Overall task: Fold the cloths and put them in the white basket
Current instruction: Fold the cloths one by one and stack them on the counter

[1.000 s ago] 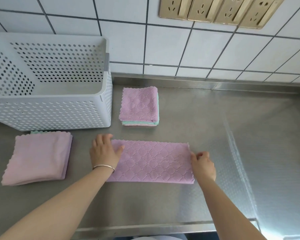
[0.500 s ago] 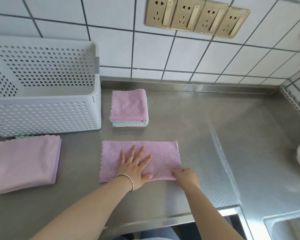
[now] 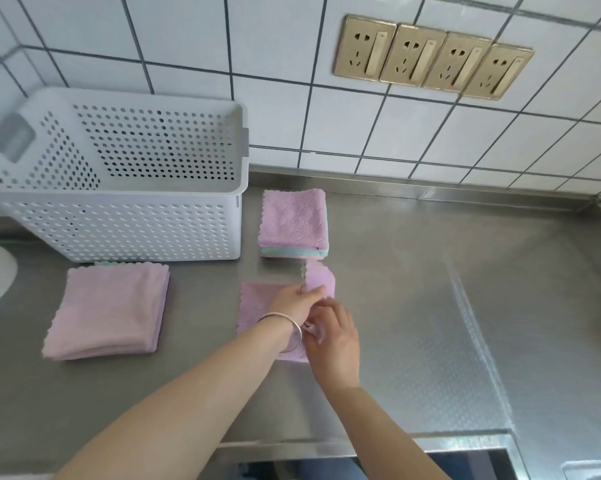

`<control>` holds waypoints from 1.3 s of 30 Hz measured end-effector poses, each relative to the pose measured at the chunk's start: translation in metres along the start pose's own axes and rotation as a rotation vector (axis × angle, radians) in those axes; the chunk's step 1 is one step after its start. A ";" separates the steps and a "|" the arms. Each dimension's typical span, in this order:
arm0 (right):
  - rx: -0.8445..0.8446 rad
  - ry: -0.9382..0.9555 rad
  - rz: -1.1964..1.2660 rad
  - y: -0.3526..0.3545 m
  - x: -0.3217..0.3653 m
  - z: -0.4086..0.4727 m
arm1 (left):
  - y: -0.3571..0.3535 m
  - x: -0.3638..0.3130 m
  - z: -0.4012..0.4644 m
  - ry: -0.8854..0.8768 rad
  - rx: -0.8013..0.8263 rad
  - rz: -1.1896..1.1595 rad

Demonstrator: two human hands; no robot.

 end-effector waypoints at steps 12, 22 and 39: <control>0.562 0.065 -0.353 -0.069 -0.014 -0.032 | 0.085 0.056 0.011 0.086 -0.305 0.391; 0.749 0.058 -0.479 -0.075 -0.026 -0.035 | 0.097 0.076 0.011 0.031 -0.453 0.334; 0.743 0.214 -0.667 -0.091 -0.016 -0.042 | 0.109 0.077 0.011 0.018 -0.558 0.562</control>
Point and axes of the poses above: each hand's wrist, its own z-axis towards the middle knuckle, its own y-axis out of the back of the hand, x = y × z, the point moved 9 cm from there along z, towards the middle knuckle
